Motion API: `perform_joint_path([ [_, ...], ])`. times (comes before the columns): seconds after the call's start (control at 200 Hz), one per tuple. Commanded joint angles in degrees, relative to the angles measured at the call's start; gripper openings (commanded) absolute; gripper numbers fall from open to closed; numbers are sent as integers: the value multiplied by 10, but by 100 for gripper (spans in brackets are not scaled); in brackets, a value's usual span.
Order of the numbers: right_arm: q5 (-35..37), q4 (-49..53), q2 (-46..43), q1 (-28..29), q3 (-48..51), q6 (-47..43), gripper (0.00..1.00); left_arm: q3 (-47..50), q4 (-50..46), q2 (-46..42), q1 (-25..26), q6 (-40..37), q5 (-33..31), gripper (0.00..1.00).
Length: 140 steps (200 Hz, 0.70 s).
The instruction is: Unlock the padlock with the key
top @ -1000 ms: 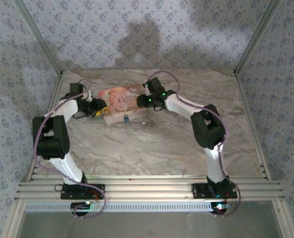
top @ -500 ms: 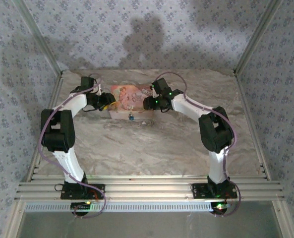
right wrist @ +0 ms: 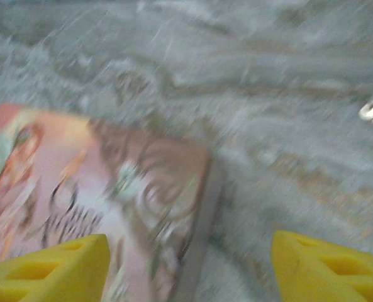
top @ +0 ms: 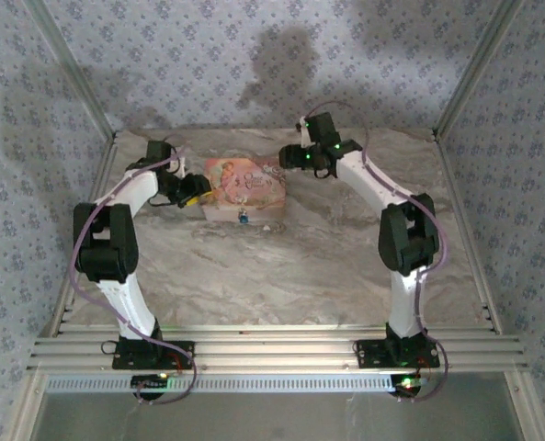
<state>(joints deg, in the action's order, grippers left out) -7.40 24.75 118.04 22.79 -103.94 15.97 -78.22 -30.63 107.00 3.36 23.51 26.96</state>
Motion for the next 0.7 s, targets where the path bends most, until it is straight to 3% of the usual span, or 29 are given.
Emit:
perform_joint_path([
  [0.0,50,72,79,-16,-74,-13,70,-14,-40,-29,-4,-24,-14,55],
  [0.255,95,131,195,-47,-220,-18,70,-6,-49,-41,-4,-33,-14,56],
  [0.695,75,122,328,-75,-370,-41,66,-22,-54,-41,-4,-39,-5,56],
])
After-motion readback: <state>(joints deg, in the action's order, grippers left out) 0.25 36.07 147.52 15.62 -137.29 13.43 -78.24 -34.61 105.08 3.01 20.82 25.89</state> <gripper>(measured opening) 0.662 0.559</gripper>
